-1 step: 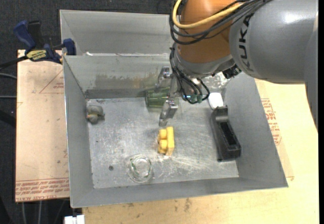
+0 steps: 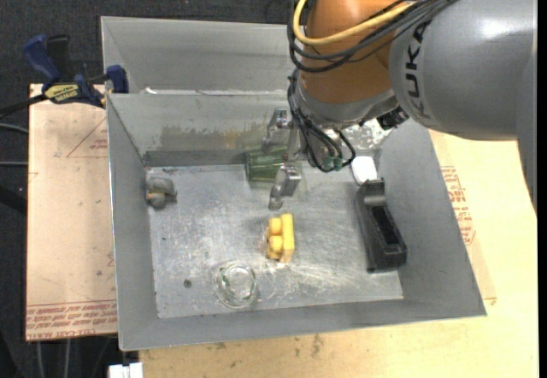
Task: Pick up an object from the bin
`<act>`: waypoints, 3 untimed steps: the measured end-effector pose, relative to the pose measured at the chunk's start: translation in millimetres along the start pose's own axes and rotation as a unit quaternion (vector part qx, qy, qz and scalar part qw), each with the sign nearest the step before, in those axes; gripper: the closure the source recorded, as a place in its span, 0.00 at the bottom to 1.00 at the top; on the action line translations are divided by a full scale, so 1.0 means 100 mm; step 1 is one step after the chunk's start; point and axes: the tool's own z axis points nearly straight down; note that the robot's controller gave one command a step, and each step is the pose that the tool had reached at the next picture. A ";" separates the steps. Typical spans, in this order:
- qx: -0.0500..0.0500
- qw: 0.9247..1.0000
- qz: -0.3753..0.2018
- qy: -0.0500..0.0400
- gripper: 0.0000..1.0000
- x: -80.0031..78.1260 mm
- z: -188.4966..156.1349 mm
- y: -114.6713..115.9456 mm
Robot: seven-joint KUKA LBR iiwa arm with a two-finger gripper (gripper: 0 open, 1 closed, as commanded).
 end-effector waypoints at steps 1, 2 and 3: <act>0.000 0.999 -0.049 -0.001 0.00 0.23 0.49 -0.18; 0.000 0.990 -0.142 0.001 0.00 0.54 0.64 -0.58; 0.000 0.974 -0.228 0.000 0.00 0.58 0.72 -0.53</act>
Offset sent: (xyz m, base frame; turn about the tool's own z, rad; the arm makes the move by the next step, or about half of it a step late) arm -0.0544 -0.0585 -0.0640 -0.2863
